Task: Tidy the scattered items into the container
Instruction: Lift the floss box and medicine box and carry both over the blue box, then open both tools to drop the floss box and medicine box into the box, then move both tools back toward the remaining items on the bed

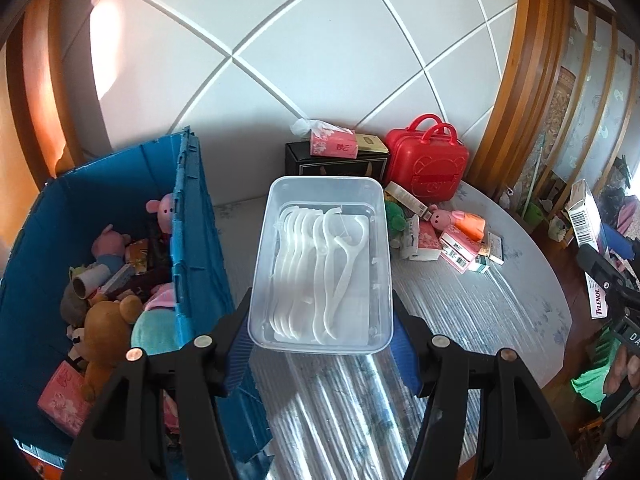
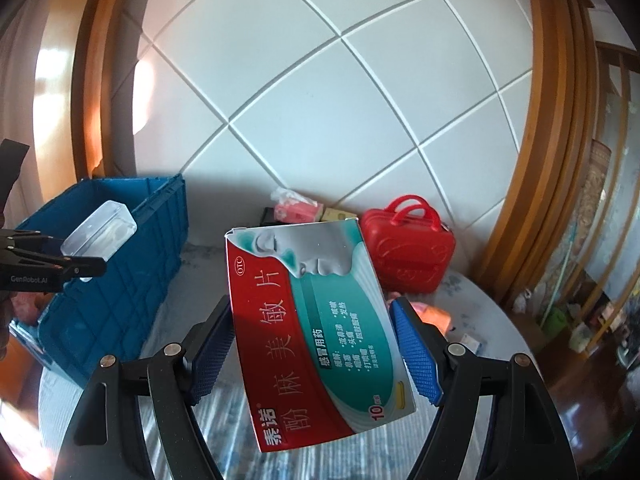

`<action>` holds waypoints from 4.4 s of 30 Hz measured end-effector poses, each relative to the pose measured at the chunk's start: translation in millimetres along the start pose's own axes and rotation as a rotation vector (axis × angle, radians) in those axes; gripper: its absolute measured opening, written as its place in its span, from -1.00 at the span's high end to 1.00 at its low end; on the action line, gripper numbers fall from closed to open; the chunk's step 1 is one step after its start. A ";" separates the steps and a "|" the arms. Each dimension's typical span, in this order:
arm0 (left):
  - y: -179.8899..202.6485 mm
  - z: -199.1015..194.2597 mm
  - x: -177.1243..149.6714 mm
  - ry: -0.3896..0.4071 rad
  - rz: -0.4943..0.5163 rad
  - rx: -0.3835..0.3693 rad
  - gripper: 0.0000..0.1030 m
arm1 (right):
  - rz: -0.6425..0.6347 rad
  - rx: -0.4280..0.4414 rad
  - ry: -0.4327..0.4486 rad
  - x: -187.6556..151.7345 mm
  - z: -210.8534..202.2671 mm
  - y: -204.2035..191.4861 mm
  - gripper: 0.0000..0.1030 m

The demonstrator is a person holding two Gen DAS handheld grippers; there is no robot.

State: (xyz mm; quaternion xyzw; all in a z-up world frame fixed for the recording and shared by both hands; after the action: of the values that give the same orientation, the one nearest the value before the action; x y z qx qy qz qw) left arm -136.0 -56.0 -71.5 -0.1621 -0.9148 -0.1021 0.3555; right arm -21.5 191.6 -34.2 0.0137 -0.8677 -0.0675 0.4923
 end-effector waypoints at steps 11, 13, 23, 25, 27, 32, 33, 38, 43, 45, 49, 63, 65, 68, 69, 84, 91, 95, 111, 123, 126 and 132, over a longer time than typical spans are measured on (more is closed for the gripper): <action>-95.0 -26.2 -23.4 0.037 -0.128 0.058 -0.15 | -0.117 0.110 0.019 37.8 5.6 -93.5 -0.49; -112.7 -31.8 -25.9 0.047 -0.152 0.069 -0.15 | -0.136 0.134 0.016 44.9 9.1 -112.2 -0.49; -199.8 -59.3 -32.2 0.097 -0.271 0.154 -0.15 | -0.226 0.282 0.048 85.9 15.8 -210.1 -0.49; -215.6 -63.4 -34.1 0.101 -0.291 0.171 -0.15 | -0.246 0.311 0.049 89.6 18.2 -230.5 -0.49; -228.6 -66.9 -35.9 0.103 -0.300 0.194 -0.15 | -0.256 0.346 0.041 92.9 23.8 -248.8 -0.49; -261.8 -75.2 -37.8 0.112 -0.325 0.262 -0.15 | -0.284 0.429 0.018 97.9 38.5 -292.9 -0.49; -268.3 -76.6 -38.0 0.114 -0.333 0.273 -0.15 | -0.292 0.447 0.011 98.7 41.9 -303.5 -0.49; -296.9 -84.3 -42.2 0.126 -0.370 0.318 -0.15 | -0.327 0.513 -0.007 100.0 51.9 -346.6 -0.49; -310.5 -87.5 -41.4 0.131 -0.380 0.340 -0.15 | -0.362 0.532 -0.017 96.2 58.8 -369.3 -0.49; -312.6 -88.9 -40.2 0.135 -0.380 0.345 -0.15 | -0.363 0.536 -0.021 95.2 61.2 -371.6 -0.49; -314.4 -92.2 -35.8 0.148 -0.379 0.355 -0.15 | -0.364 0.557 -0.020 97.9 62.9 -376.7 -0.50; -316.6 -94.4 -44.7 0.181 -0.477 0.304 -1.00 | -0.356 0.554 0.004 86.3 54.4 -355.2 -0.99; -312.8 -96.2 -45.9 0.186 -0.480 0.293 -1.00 | -0.347 0.548 0.012 86.4 51.0 -349.9 -0.99; -305.9 -102.9 -44.9 0.210 -0.483 0.273 -1.00 | -0.325 0.541 0.038 85.6 42.7 -338.8 -0.99; -302.5 -105.2 -44.4 0.217 -0.482 0.273 -1.00 | -0.322 0.534 0.046 83.5 39.7 -334.4 -0.99; -219.4 -83.8 -29.5 0.189 -0.362 0.165 -1.00 | -0.238 0.462 0.040 37.2 20.6 -258.3 -0.99; -152.7 -60.1 -11.9 0.171 -0.295 0.150 -1.00 | -0.186 0.429 0.025 22.3 24.1 -194.4 -0.99; -109.1 -45.6 -0.2 0.157 -0.265 0.156 -1.00 | -0.145 0.420 0.025 16.3 26.7 -148.8 -0.99; 63.0 49.2 38.5 0.047 -0.165 0.132 -1.00 | -0.013 0.311 -0.046 -26.6 73.3 51.9 -0.99; 163.1 140.7 57.4 -0.039 -0.094 0.105 -1.00 | 0.017 0.232 -0.151 -69.9 130.1 174.8 -0.99; 174.9 169.6 59.6 -0.064 -0.092 0.105 -1.00 | 0.008 0.216 -0.171 -80.3 153.6 194.9 -0.99; 184.1 236.8 61.2 -0.123 -0.108 0.126 -1.00 | 0.005 0.195 -0.216 -105.7 207.3 227.8 -0.99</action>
State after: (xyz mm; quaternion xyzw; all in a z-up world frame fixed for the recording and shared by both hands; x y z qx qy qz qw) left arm -256.8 199.9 -188.5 -0.0960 -0.9469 -0.0530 0.3024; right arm -134.8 448.3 -199.4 0.0518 -0.9182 0.0174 0.3924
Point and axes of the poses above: each gripper's, at about its wrist camera, not at the fingertips, and z roughly the way its jaws point, y to its right, x to its top, the point moved 1 cm from there along z, roughly the way its jaws point, and after that the axes turned 1 degree about -y, right-handed, at the moved point
